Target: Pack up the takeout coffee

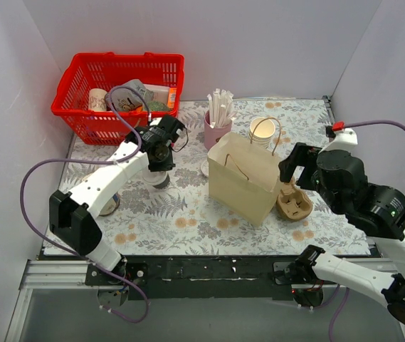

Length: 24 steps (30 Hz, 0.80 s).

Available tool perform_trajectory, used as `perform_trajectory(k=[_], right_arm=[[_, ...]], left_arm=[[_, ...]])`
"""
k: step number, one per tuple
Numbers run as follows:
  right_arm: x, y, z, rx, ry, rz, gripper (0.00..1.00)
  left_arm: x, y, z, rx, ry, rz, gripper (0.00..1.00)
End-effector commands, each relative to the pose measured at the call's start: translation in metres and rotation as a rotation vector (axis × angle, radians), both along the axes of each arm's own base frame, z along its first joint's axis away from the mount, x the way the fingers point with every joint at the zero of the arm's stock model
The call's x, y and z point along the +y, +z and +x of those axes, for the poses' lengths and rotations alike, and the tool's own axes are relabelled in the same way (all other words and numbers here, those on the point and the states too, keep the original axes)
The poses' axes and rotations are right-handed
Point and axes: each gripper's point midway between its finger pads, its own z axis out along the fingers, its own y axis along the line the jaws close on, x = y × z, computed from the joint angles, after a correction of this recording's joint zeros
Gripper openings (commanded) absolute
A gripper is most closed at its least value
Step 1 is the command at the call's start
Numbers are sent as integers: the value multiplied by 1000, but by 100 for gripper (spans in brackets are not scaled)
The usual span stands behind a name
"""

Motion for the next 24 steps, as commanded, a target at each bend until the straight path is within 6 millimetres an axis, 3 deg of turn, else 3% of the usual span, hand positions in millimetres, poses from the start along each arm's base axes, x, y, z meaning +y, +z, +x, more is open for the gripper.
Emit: perform_trajectory(k=[1, 6, 12, 14, 16, 18, 24], right_arm=[[-3, -28, -7, 130, -57, -16, 93], [25, -48, 6, 175, -23, 1, 90], [39, -80, 9, 272, -38, -6, 81], [40, -85, 8, 283, -36, -3, 68], [44, -81, 8, 275, -12, 2, 48], [49, -75, 11, 256, 18, 2, 35], [66, -59, 14, 225, 155, -43, 8]], left_arm=[[19, 48, 0, -163, -63, 29, 0], [12, 74, 2, -247, -94, -38, 0], [21, 67, 0, -232, -59, -4, 0], [23, 64, -1, -230, -57, 9, 0], [21, 64, -1, -228, -63, -2, 0], [21, 66, -2, -234, -61, -9, 0], [27, 68, -10, -249, -48, -22, 0]])
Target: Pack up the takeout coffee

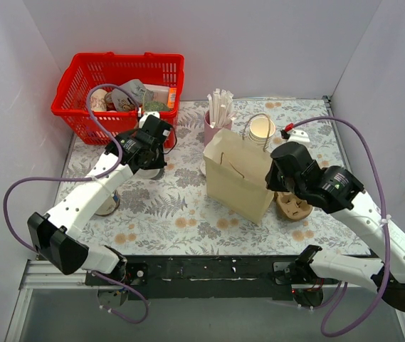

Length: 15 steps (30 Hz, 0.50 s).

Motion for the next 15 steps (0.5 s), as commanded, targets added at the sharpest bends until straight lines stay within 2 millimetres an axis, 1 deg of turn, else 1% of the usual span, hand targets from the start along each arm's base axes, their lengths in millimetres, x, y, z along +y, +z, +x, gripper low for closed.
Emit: perform_trajectory(k=[1, 4, 5, 7, 10, 11, 14, 15], right_arm=[[18, 31, 9, -76, 108, 27, 1], [21, 34, 10, -80, 146, 1, 1], [25, 36, 9, -77, 169, 12, 1], [32, 45, 12, -116, 219, 24, 1], [52, 60, 5, -158, 364, 70, 1], [63, 68, 1, -172, 424, 114, 1], [81, 85, -10, -197, 545, 177, 1], [83, 89, -13, -202, 560, 190, 1]], left_arm=[[10, 18, -7, -64, 20, -17, 0], [11, 19, -10, -69, 20, -27, 0], [11, 19, -11, -69, 18, -30, 0], [13, 21, -12, -73, 21, -30, 0], [15, 24, -13, -82, 24, -24, 0], [15, 23, -13, -80, 22, -21, 0], [14, 26, -14, -82, 10, -30, 0], [12, 29, -14, -86, 7, -36, 0]])
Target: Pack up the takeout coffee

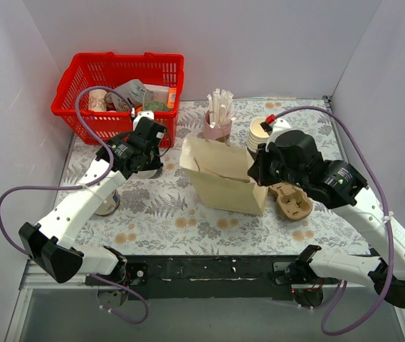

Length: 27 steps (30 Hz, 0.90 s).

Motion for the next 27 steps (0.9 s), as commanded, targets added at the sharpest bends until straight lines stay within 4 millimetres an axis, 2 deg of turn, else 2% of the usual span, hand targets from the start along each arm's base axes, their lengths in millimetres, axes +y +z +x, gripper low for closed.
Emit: perform_trajectory(k=[1, 6, 9, 12, 13, 15, 16, 18, 21, 23, 24, 27], right_arm=[[34, 56, -12, -114, 211, 168, 1], [52, 65, -25, -92, 301, 263, 1], [57, 59, -27, -66, 327, 258, 1], [58, 51, -20, -23, 307, 231, 1], [56, 40, -15, 22, 285, 199, 1], [56, 36, -11, 64, 288, 192, 1], [56, 26, -4, 97, 284, 174, 1], [60, 17, -4, 148, 309, 173, 1], [57, 3, 14, 171, 241, 140, 1], [46, 0, 32, 154, 143, 107, 1], [42, -1, 36, 146, 124, 96, 1], [38, -2, 45, 121, 108, 78, 3]], left_arm=[[6, 16, -4, -44, 3, -5, 0], [12, 21, -5, -55, 18, 12, 0], [13, 21, -5, -55, 25, 18, 0], [11, 24, -4, -61, 21, 9, 0], [11, 26, -3, -67, 21, 5, 0], [11, 28, -3, -72, 19, 3, 0], [11, 27, -3, -69, 18, 4, 0], [10, 27, -3, -67, 17, 4, 0], [9, 30, -2, -73, 16, -4, 0], [9, 33, -1, -81, 11, 1, 0], [11, 39, 0, -95, 14, 8, 0], [11, 71, 10, -177, 5, 6, 0]])
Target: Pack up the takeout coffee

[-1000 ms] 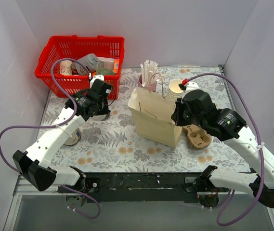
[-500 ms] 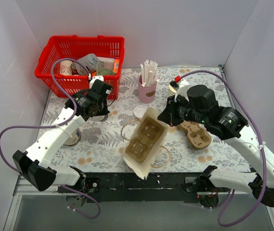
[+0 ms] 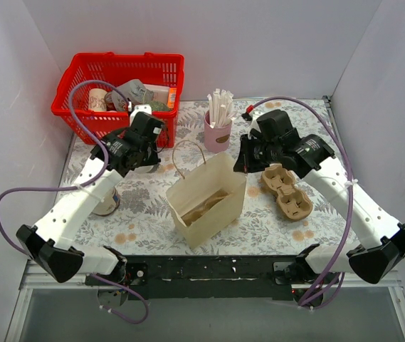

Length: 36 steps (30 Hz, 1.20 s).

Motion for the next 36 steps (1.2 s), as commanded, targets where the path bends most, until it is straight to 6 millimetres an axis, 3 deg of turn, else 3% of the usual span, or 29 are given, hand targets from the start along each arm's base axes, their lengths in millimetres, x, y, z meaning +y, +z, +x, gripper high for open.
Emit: perform_trajectory(k=[1, 2, 5, 6, 10, 11, 14, 15, 17, 18, 20, 21, 23, 26, 29, 33, 36], right_arm=[[-9, 26, 18, -105, -49, 15, 6], [-10, 26, 19, -109, -52, 12, 9], [-12, 30, 20, -126, -49, 19, 34], [-12, 31, 19, -133, -45, 21, 48], [-17, 47, 16, -201, -41, 51, 68], [-19, 50, 16, -216, -51, 51, 78], [-32, 63, 17, -274, -103, 54, 87], [-37, 66, 19, -292, -135, 48, 87], [-56, 76, 23, -347, -222, 27, 89], [-64, 79, 24, -353, -280, 27, 90], [-92, 85, 28, -409, -410, -15, 93], [-102, 85, 27, -415, -450, -34, 93], [-125, 89, 25, -452, -537, -83, 92], [-141, 86, 19, -450, -574, -132, 92], [-142, 79, 14, -430, -561, -143, 92], [-142, 70, 12, -415, -555, -155, 92], [-143, 66, 11, -408, -556, -162, 92]], left_arm=[[1, 79, 14, -210, -27, -42, 0], [-2, 92, 16, -247, -56, -53, 0], [-14, 140, 22, -394, -203, -55, 0], [-14, 159, 28, -467, -235, -29, 0], [-29, 196, 32, -590, -417, 47, 0], [-36, 208, 30, -624, -473, 42, 0], [-59, 220, 30, -674, -663, 96, 0], [-64, 238, 26, -726, -702, 98, 0], [-81, 251, 23, -772, -812, 122, 0], [-92, 271, 6, -829, -919, 89, 0], [-109, 277, -13, -875, -1089, 99, 0], [-125, 275, -34, -892, -1238, 56, 0], [-135, 278, -62, -940, -1368, 48, 0], [-147, 276, -97, -985, -1572, 6, 0], [-151, 254, -104, -934, -1671, 44, 0], [-152, 205, -106, -756, -1765, 108, 0], [-148, 191, -105, -736, -1764, 165, 0]])
